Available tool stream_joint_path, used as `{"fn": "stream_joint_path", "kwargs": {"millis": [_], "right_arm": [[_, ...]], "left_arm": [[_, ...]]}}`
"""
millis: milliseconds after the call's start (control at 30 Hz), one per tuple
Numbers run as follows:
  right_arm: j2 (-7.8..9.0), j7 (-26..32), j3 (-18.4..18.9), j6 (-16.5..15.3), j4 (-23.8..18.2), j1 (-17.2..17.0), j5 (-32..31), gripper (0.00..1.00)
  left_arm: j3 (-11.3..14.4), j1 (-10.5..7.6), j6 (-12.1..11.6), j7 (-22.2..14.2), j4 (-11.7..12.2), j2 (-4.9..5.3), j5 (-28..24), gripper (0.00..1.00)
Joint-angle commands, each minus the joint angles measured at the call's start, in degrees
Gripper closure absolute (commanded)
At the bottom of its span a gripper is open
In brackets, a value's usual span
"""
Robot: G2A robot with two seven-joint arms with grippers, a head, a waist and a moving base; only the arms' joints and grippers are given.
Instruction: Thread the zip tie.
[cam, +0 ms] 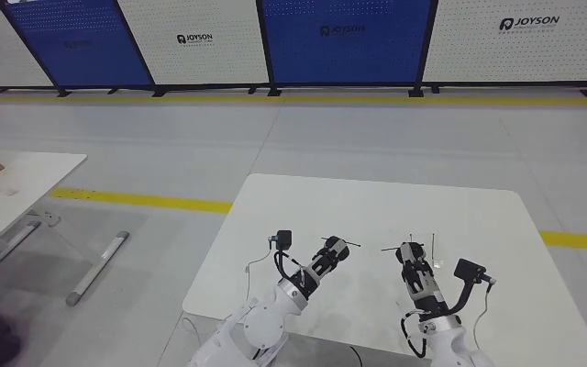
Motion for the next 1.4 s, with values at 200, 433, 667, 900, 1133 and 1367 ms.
{"fn": "stream_joint_path", "kwargs": {"millis": [200, 433, 667, 900, 1133, 1367], "right_arm": [[-0.20, 0.93, -0.04, -1.15, -0.11, 0.02, 1.11, 1.00], [-0.98, 2.25, -1.53, 0.08, 0.39, 1.88, 0.03, 1.00], [-1.61, 4.74, -2.84, 1.12, 2.99, 4.42, 1.73, 1.00], [-1.62, 4.73, -2.84, 1.03, 2.94, 4.41, 1.85, 1.00], [-2.56, 3.20, -4.41, -0.93, 3.24, 5.26, 2.85, 1.00], [-3.51, 0.74, -4.99, 0.14, 4.57, 6.49, 2.65, 1.00]], "left_arm": [[0.00, 0.00, 0.00, 0.00, 0.00, 0.00, 0.00, 1.00], [0.00, 0.00, 0.00, 0.00, 0.00, 0.00, 0.00, 1.00], [0.00, 0.00, 0.00, 0.00, 0.00, 0.00, 0.00, 1.00], [0.00, 0.00, 0.00, 0.00, 0.00, 0.00, 0.00, 1.00], [0.00, 0.00, 0.00, 0.00, 0.00, 0.00, 0.00, 1.00], [0.00, 0.00, 0.00, 0.00, 0.00, 0.00, 0.00, 1.00]]}}
